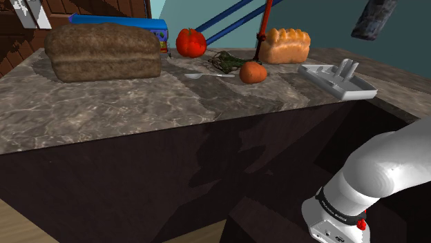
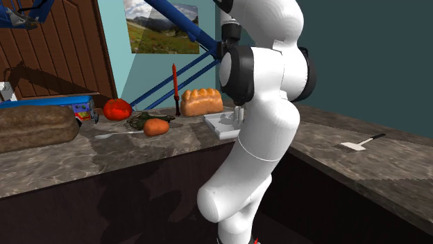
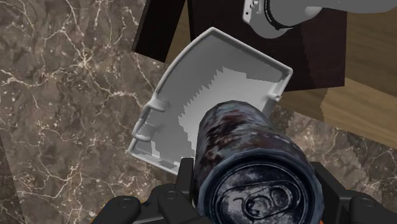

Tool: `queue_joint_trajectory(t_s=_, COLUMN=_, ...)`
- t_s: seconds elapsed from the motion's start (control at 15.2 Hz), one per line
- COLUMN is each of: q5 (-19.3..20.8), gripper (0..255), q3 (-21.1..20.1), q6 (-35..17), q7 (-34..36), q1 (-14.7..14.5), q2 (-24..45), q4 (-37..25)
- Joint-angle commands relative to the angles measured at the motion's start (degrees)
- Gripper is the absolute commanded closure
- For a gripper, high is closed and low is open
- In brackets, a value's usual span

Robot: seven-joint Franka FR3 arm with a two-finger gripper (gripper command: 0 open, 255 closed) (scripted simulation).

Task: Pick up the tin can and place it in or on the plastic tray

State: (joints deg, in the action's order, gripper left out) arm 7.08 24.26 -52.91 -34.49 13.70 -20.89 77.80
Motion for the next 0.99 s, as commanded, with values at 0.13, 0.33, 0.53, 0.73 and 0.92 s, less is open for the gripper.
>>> queue_joint_trajectory(t_s=0.13, q5=0.8, gripper=255, q3=-0.6, q6=-3.2, q7=0.6, q1=0.3, q2=-3.1, q4=6.1)
queue_joint_trajectory(t_s=0.33, q5=1.2, gripper=255, q3=-1.0, q6=-5.8, q7=1.2, q1=0.6, q2=-5.2, q4=10.7)
queue_joint_trajectory(t_s=0.53, q5=1.6, gripper=255, q3=-1.4, q6=-8.2, q7=1.7, q1=0.8, q2=-7.1, q4=15.0)
queue_joint_trajectory(t_s=0.73, q5=1.9, gripper=255, q3=-1.6, q6=-10.5, q7=2.2, q1=1.1, q2=-8.9, q4=19.0)
queue_joint_trajectory(t_s=0.92, q5=2.3, gripper=255, q3=-1.7, q6=-12.8, q7=2.6, q1=1.4, q2=-10.4, q4=22.8)
